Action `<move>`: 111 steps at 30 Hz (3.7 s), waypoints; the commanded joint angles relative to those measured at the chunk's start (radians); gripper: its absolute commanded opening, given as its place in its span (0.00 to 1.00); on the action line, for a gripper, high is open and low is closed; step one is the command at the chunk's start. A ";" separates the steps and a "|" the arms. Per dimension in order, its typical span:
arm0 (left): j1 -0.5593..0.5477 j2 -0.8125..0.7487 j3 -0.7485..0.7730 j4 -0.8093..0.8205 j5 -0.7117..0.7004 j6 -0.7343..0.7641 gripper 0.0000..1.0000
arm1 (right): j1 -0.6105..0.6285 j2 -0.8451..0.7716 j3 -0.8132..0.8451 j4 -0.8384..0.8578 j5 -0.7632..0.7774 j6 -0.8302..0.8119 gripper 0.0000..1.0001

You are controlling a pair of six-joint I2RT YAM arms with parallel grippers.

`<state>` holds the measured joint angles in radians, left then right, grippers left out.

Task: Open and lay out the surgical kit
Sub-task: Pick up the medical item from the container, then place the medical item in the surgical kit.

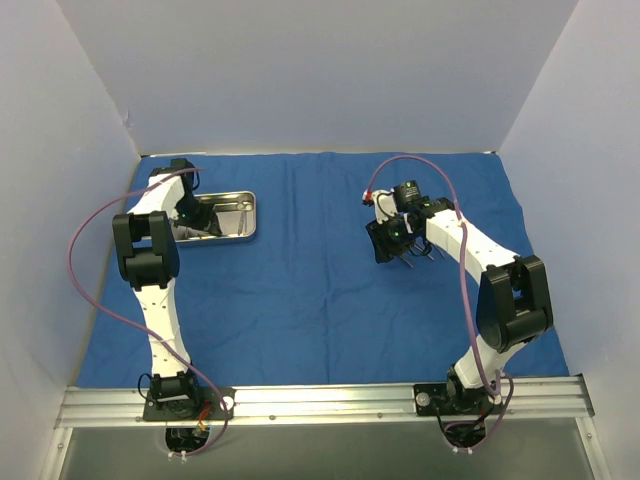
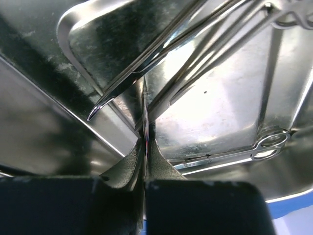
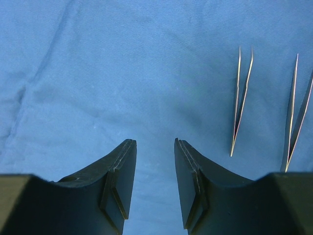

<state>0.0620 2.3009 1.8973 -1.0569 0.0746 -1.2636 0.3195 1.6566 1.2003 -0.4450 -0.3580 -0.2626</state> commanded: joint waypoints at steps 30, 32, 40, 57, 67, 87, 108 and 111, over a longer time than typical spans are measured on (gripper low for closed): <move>-0.115 -0.483 -0.400 0.739 0.687 0.634 0.02 | 0.065 0.045 0.222 0.127 -0.438 0.146 0.37; -0.143 -0.509 -0.420 0.773 0.793 0.676 0.02 | 0.079 0.019 0.200 0.183 -0.551 0.158 0.36; -0.218 -0.633 -0.607 1.104 1.040 0.618 0.02 | 0.090 -0.011 0.157 0.305 -0.875 0.204 0.37; -0.337 -0.663 -0.745 1.611 1.130 0.333 0.02 | 0.148 0.028 0.232 0.345 -0.915 0.250 0.37; -0.363 -0.635 -0.781 1.816 1.151 0.185 0.02 | 0.150 0.020 0.200 0.413 -0.868 0.321 0.33; -0.320 -0.620 -0.817 1.886 1.113 0.139 0.94 | 0.150 0.025 0.226 0.197 -0.670 0.185 0.00; -0.123 -0.785 -0.777 0.775 0.769 0.862 0.94 | 0.158 0.136 0.255 -0.296 0.295 0.026 0.00; -0.122 -0.782 -0.773 0.770 0.762 0.863 0.94 | 0.151 0.195 0.278 -0.323 0.318 0.054 0.00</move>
<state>-0.0589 1.5539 1.0985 -0.2554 0.8597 -0.4465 0.4694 1.8091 1.4315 -0.6830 -0.1364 -0.2302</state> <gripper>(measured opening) 0.938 0.049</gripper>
